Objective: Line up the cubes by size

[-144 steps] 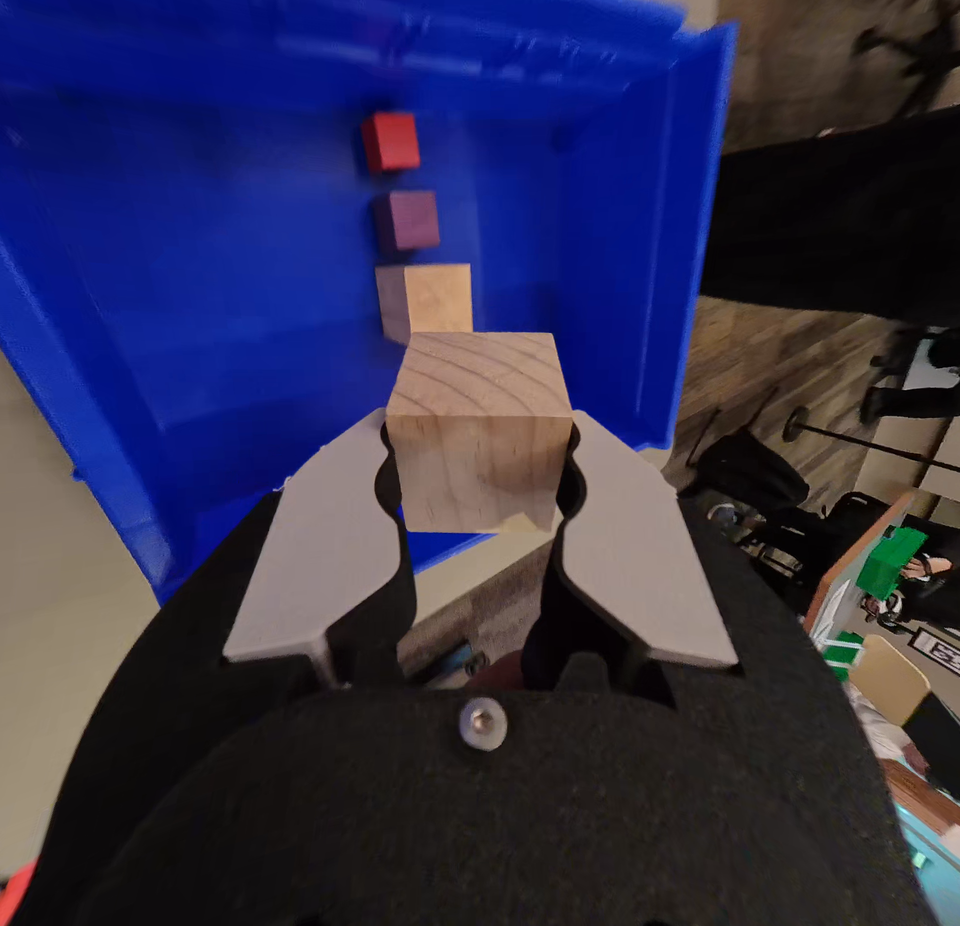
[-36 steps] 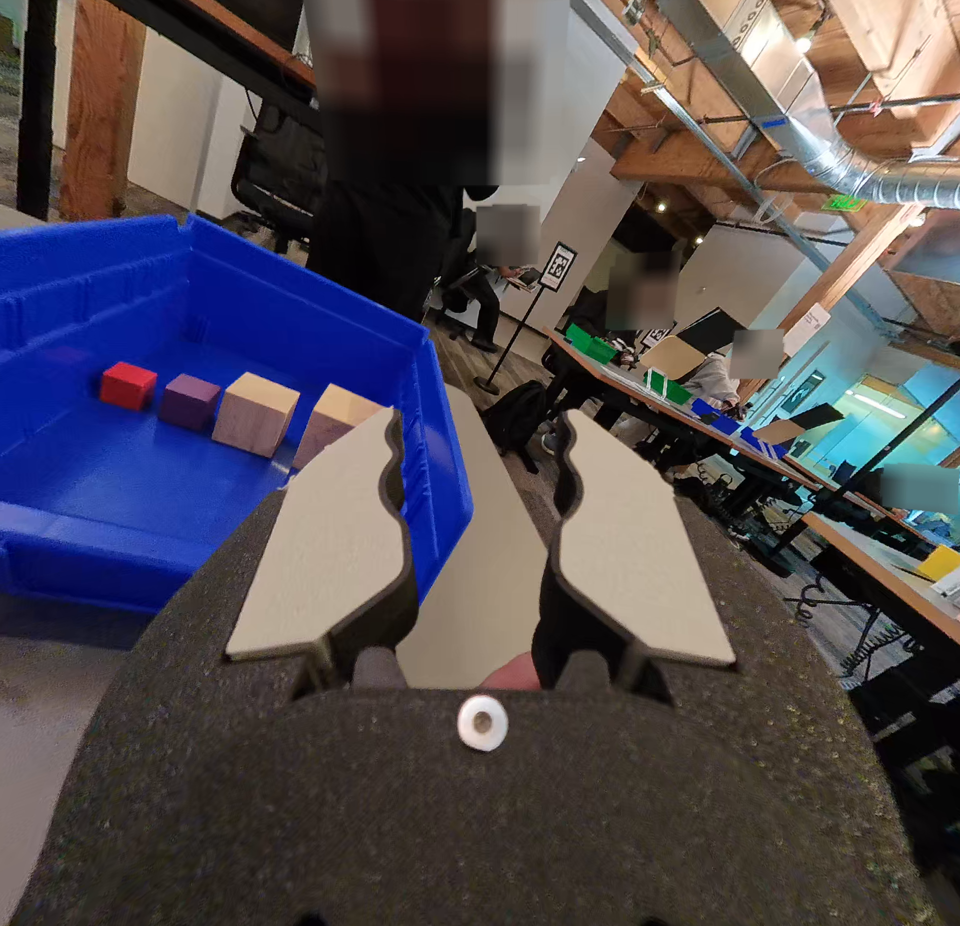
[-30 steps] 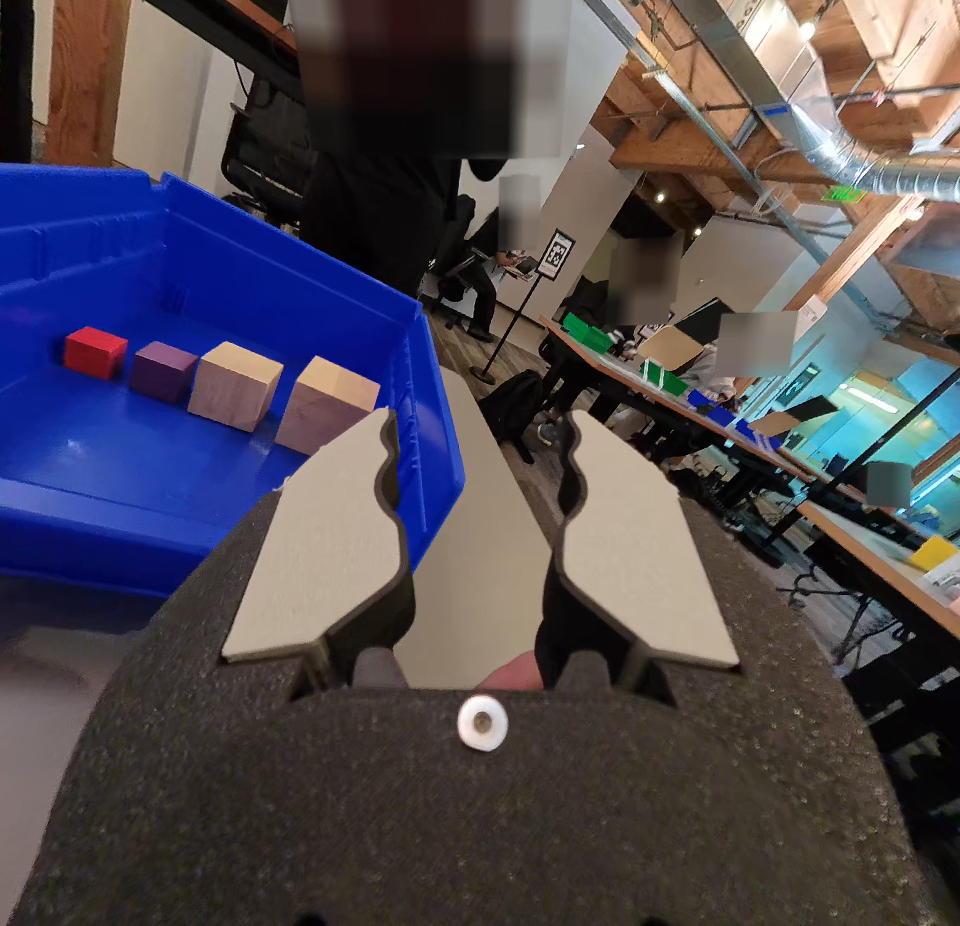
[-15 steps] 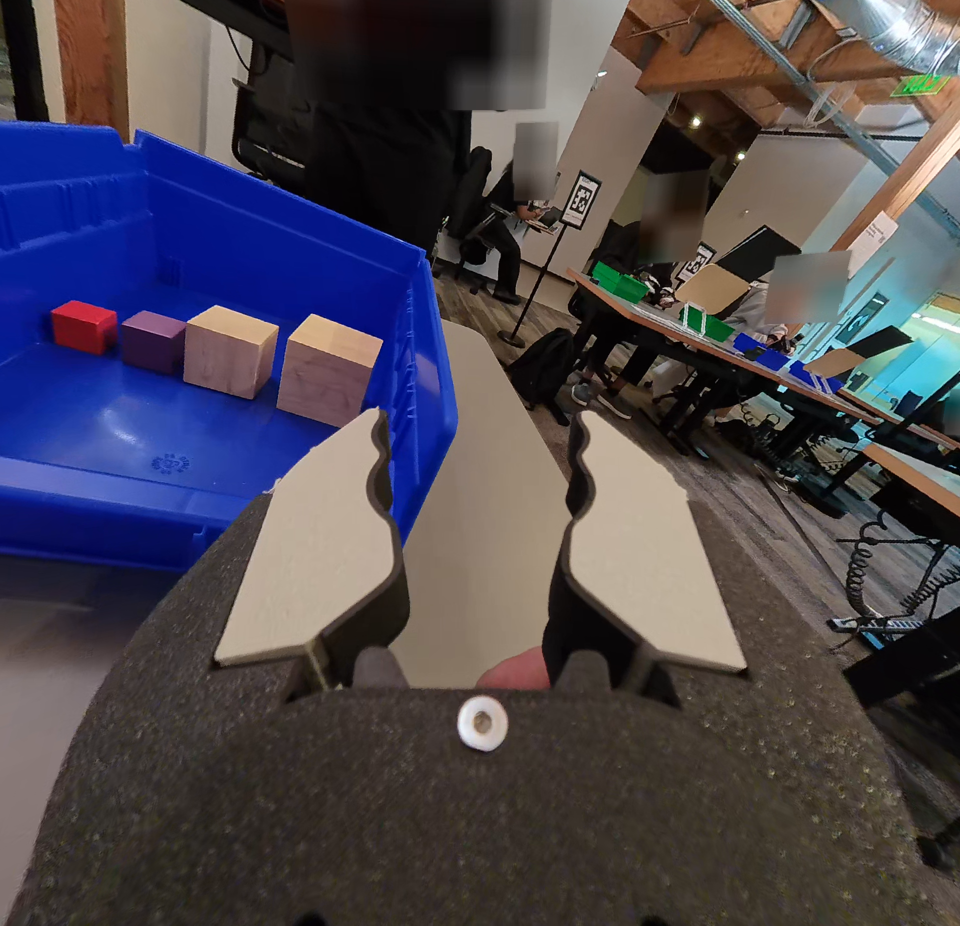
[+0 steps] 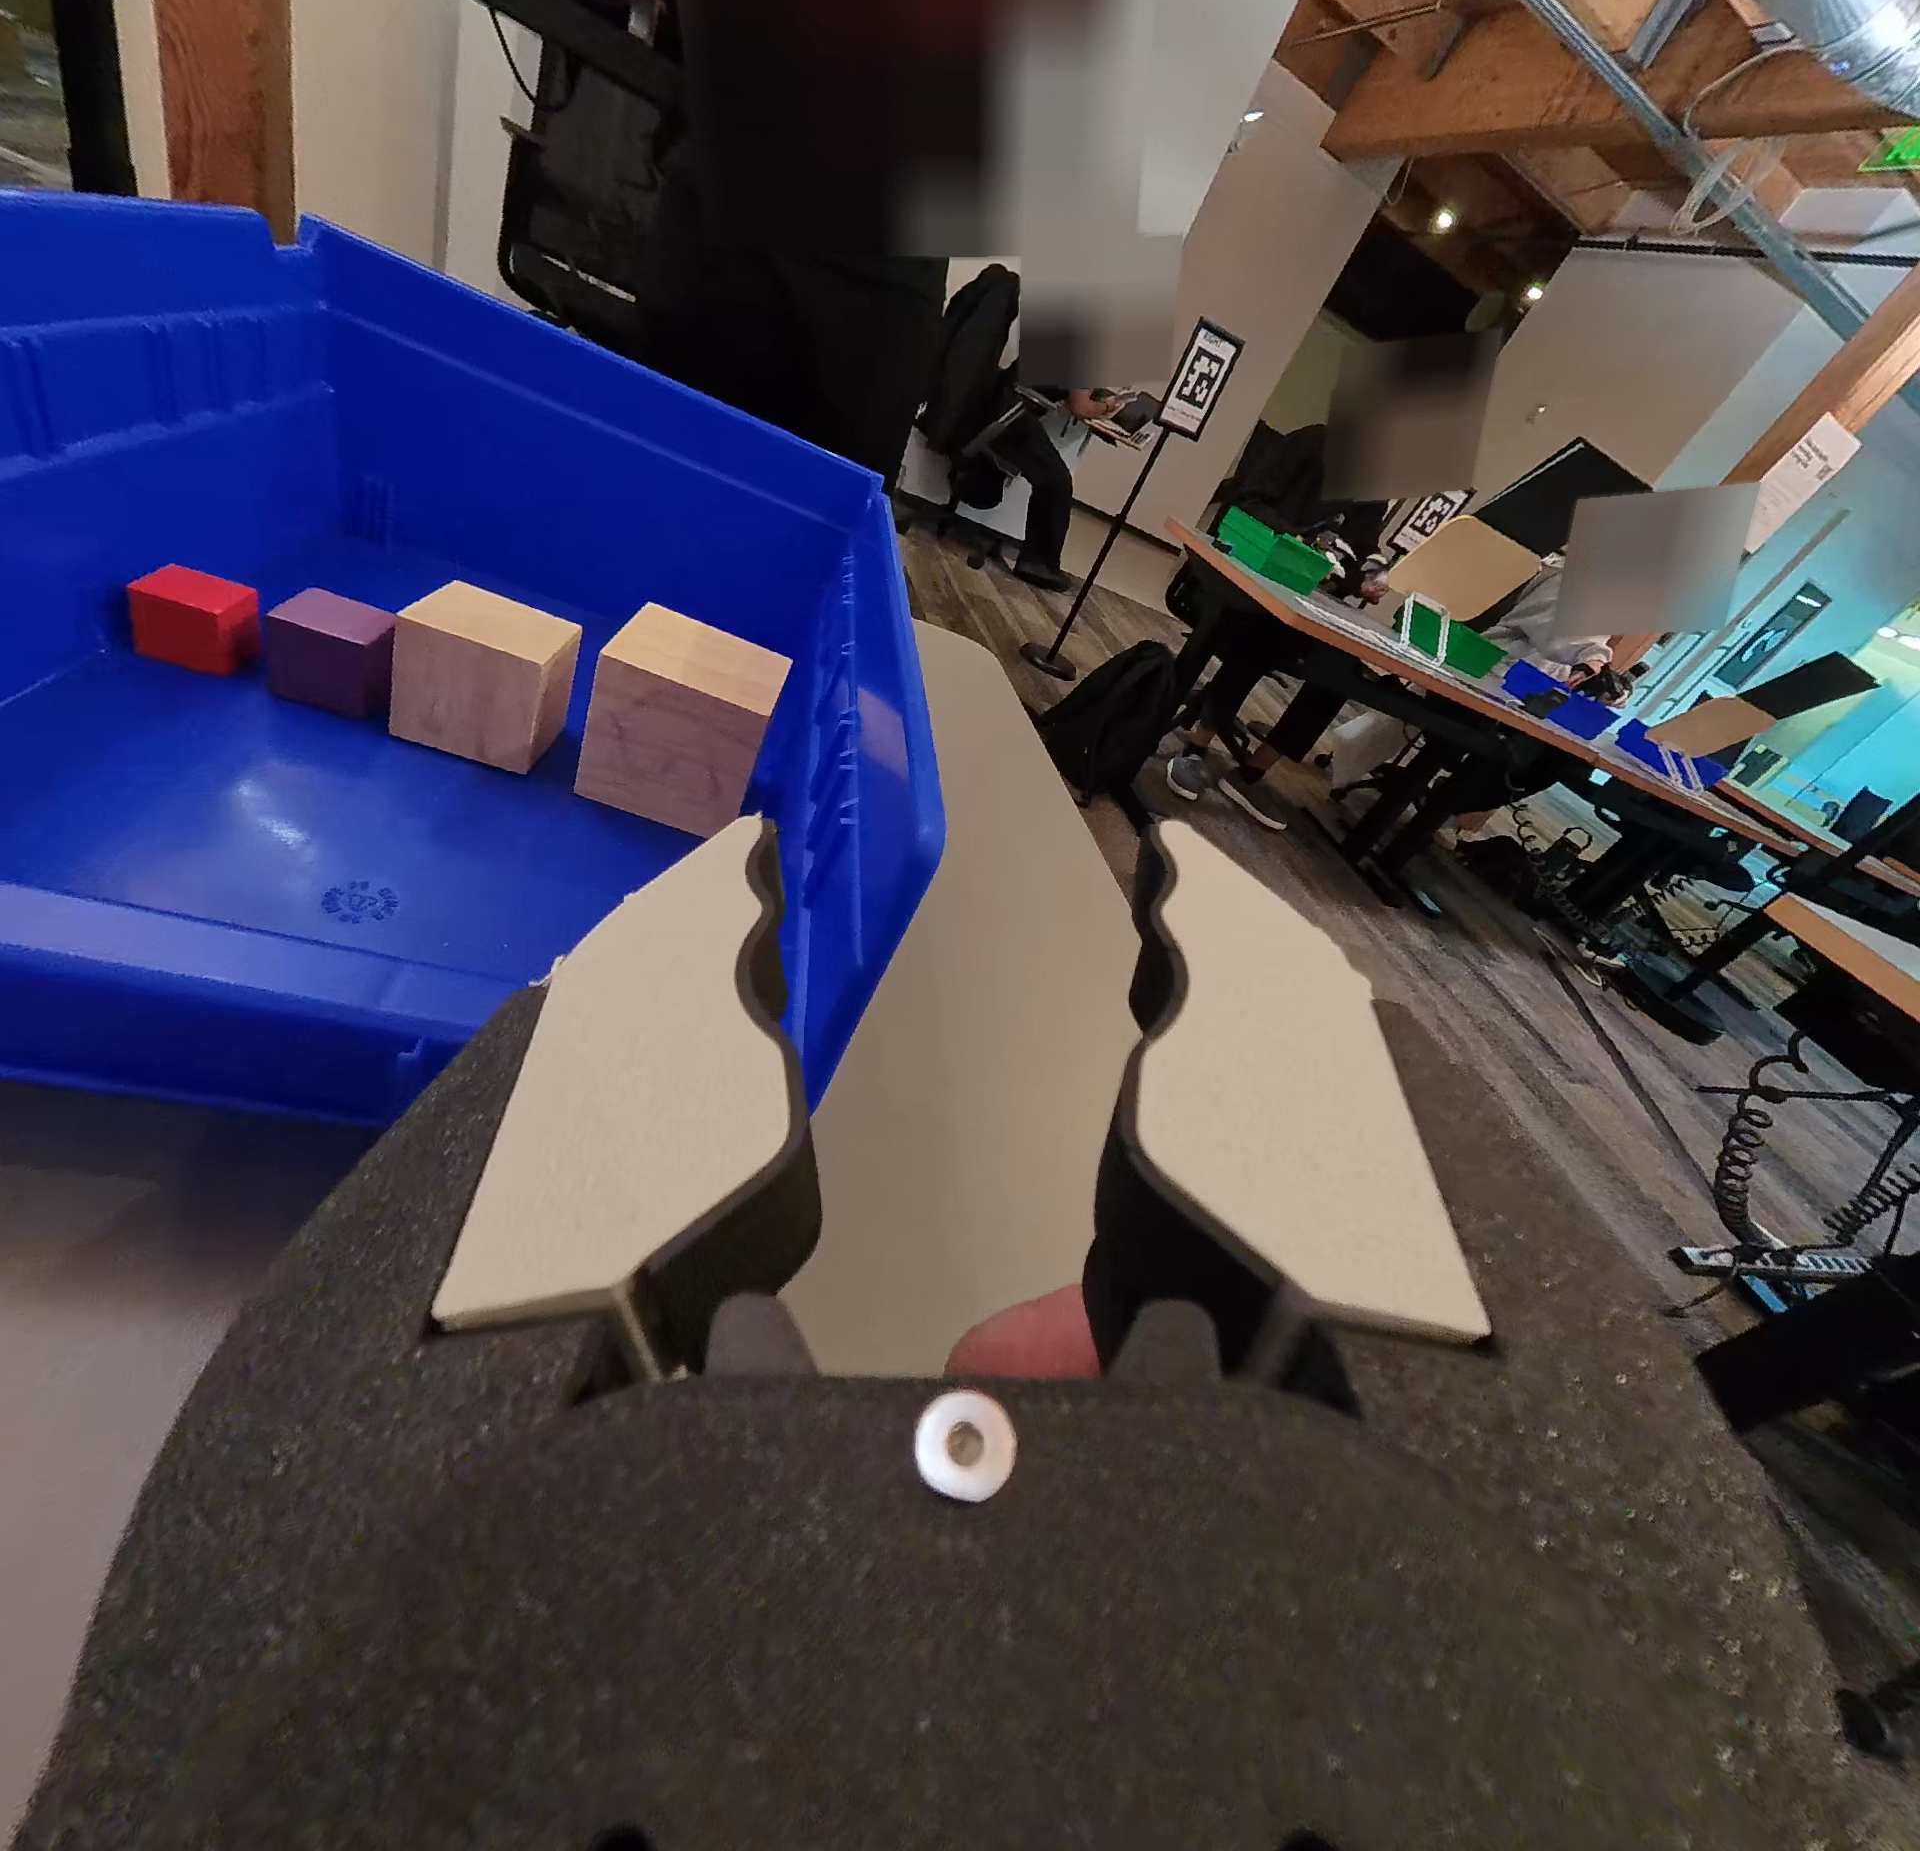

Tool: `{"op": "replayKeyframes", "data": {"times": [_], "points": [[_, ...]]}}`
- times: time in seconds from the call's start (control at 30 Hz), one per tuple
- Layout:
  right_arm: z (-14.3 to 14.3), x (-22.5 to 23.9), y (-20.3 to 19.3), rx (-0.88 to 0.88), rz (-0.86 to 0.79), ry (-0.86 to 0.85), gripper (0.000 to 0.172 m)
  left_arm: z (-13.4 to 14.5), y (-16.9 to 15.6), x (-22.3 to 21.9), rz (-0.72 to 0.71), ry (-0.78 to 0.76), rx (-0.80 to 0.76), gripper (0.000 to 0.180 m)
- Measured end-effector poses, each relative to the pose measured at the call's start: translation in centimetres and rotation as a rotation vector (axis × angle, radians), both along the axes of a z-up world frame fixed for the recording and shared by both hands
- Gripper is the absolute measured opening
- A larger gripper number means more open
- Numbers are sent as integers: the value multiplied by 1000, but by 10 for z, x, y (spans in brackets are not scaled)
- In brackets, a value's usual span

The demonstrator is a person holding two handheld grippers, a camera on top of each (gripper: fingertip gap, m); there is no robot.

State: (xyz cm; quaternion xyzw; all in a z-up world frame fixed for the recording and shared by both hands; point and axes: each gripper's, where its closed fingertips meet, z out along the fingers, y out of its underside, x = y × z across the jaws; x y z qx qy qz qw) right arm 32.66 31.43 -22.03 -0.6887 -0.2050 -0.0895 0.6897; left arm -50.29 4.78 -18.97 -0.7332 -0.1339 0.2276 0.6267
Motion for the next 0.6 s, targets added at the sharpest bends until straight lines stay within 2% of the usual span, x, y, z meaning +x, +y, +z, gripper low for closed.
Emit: {"op": "replayKeyframes", "data": {"times": [0.2, 0.6], "points": [[-4, -6, 1, -19, 26, -28, 60, -8, 2, -3, 4, -10, -17, 110], [-8, -11, 4, -48, 62, -29, 52, -32, 8, -2, -38, -108, -69, 96]]}}
